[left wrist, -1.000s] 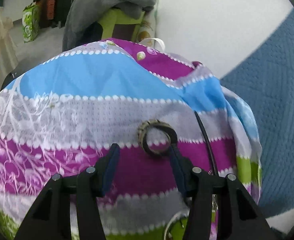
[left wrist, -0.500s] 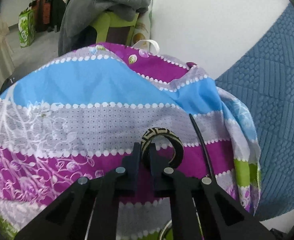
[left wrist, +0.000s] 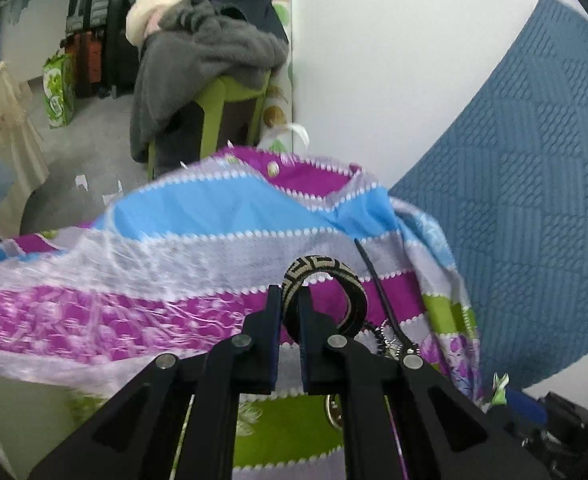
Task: Organize jewelry
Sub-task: 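Carry the bangle with the left gripper over the white box while the right carries the green clip there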
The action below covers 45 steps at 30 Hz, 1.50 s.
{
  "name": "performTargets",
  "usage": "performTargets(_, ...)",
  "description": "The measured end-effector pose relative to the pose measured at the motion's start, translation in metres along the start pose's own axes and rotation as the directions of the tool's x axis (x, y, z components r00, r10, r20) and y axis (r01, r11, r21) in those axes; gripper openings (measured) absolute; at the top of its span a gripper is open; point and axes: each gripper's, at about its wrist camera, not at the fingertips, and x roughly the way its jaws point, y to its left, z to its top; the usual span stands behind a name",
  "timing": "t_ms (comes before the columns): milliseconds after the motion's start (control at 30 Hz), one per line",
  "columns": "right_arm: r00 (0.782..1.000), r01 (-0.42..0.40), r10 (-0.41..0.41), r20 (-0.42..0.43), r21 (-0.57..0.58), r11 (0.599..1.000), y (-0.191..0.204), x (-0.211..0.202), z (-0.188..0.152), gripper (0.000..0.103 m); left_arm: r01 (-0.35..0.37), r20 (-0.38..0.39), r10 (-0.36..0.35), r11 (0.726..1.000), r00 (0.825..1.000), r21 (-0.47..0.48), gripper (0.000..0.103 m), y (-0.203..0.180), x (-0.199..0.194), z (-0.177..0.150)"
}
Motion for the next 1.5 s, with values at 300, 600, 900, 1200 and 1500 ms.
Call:
performTargets(300, 0.992, -0.031, 0.045, 0.121, -0.116, 0.993, 0.066, -0.05, 0.039, 0.022, -0.01, 0.106, 0.011, 1.0, 0.994, -0.003, 0.006, 0.018, -0.119, 0.022)
performTargets(600, 0.966, -0.111, 0.159, 0.204, -0.225, 0.968, 0.147, -0.091, 0.068, 0.022, -0.076, 0.212, 0.083, 0.996, 0.974, -0.044, 0.006, 0.063, -0.253, 0.015)
performTargets(900, 0.947, -0.213, 0.282, 0.154, -0.354, 0.911, 0.238, -0.088, 0.054, 0.022, -0.157, 0.222, 0.179, 0.981, 0.958, -0.113, 0.006, 0.132, -0.315, -0.036)
performTargets(1200, 0.963, -0.255, 0.266, -0.034, -0.424, 0.869, 0.296, -0.02, 0.002, 0.022, -0.211, 0.084, 0.231, 0.957, 0.969, -0.202, 0.006, 0.2, -0.284, -0.1)
performTargets(1500, 0.957, -0.275, 0.199, -0.211, -0.446, 0.852, 0.309, 0.041, -0.051, 0.022, -0.243, -0.043, 0.24, 0.938, 0.97, -0.249, 0.007, 0.232, -0.243, -0.147)
